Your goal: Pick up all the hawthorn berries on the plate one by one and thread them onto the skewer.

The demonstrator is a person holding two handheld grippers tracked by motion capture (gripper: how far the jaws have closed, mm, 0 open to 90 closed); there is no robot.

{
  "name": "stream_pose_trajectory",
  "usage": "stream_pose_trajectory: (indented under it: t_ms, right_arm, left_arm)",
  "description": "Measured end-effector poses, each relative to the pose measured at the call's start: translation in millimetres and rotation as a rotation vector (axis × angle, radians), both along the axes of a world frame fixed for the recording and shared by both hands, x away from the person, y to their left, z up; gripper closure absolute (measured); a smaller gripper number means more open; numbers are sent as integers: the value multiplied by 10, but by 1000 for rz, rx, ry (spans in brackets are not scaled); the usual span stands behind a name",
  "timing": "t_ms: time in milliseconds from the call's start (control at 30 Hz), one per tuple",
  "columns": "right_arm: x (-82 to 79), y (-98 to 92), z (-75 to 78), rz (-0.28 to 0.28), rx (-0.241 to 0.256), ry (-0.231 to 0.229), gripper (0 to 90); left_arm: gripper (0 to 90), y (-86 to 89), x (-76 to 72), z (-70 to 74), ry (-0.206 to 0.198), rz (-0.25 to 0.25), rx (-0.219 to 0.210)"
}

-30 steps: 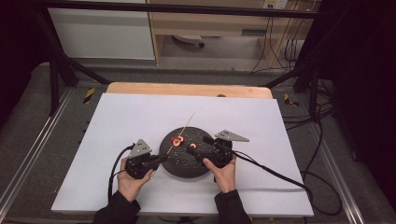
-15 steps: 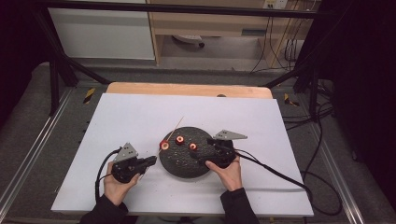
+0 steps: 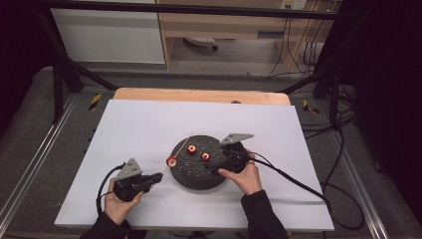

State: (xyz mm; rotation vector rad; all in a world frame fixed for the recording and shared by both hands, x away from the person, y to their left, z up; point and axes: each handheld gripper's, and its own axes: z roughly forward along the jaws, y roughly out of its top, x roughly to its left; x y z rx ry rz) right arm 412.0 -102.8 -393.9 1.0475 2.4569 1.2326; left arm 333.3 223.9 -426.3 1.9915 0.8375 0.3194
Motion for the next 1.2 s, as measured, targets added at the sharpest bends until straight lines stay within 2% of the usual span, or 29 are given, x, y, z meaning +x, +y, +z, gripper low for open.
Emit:
stream_pose_trajectory:
  t_ms: [167,400,567,733,900,1033,1200]
  right_arm:
    - [83,66,36,23,-60,20,105]
    - [172,145,11,33,-82,31,130]
    - [255,241,1,59,-145,44,161]
    - [388,343,-11,81,-216,86,213]
    - [529,405,-62,91,-275,158,275]
    - [619,424,-124,92,-304,204,336]
    - [688,417,-171,105,-332,223,411]
  left_arm:
    - [882,34,-24,-52,6,8,18]
    - [882,69,-44,-75,-2,13,16]
    - [882,75,-46,-73,-2,21,18]
    - [882,68,-56,-75,-7,9,19]
    - [882,66,-68,-72,-19,9,17]
    - [882,62,-74,-77,-9,9,21]
    - [881,61,-74,-94,-6,12,17]
